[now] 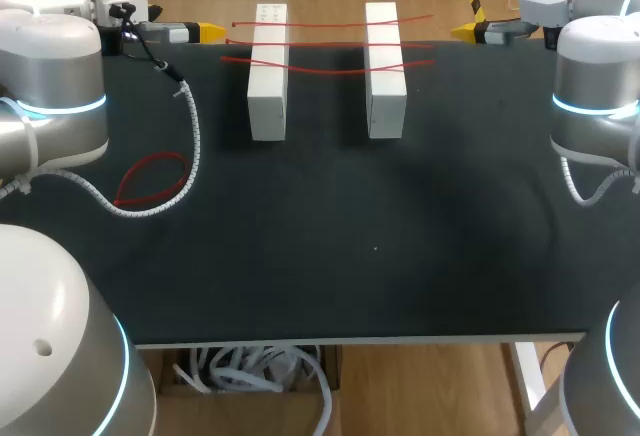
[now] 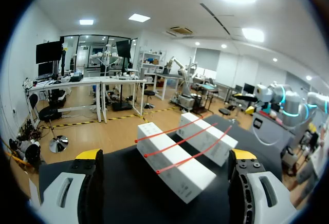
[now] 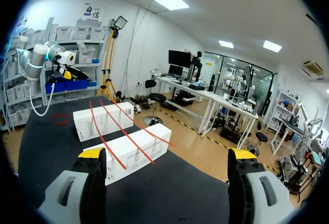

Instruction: Grab the tape and strap the tape.

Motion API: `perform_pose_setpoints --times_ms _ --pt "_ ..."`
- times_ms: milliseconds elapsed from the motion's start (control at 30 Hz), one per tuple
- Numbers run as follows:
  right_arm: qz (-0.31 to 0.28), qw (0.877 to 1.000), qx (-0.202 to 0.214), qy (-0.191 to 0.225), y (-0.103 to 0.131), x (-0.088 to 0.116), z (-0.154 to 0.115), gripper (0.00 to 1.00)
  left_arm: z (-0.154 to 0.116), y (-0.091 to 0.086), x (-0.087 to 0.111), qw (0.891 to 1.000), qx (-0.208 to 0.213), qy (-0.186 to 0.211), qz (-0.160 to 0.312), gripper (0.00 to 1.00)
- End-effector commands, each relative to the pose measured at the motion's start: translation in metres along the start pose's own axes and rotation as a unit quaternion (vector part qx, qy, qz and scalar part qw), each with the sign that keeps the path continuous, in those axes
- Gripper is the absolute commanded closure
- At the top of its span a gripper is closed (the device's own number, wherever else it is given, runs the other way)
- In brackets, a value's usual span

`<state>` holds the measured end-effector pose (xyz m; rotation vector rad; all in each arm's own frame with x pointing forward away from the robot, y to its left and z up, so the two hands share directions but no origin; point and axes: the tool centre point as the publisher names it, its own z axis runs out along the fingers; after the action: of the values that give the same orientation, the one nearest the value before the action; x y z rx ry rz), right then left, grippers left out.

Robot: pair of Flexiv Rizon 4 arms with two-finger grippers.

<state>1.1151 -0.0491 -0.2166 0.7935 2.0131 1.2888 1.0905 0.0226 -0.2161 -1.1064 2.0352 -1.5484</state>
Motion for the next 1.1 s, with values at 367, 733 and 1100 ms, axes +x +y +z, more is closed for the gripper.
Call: perform_pose_setpoints --times_ms 367,733,1100 --pt "0.000 1.000 0.000 0.000 0.000 0.000 0.000 0.00 0.000 0.001 0.000 1.000 0.003 0.000 0.000 0.00" --pt "0.000 1.000 0.000 0.000 0.000 0.000 0.000 0.00 0.000 0.001 0.000 1.000 0.003 0.000 0.000 0.00" --pt "0.000 1.000 0.000 0.000 0.000 0.000 0.000 0.00 0.004 0.025 0.001 0.987 -0.071 0.090 0.112 0.00"
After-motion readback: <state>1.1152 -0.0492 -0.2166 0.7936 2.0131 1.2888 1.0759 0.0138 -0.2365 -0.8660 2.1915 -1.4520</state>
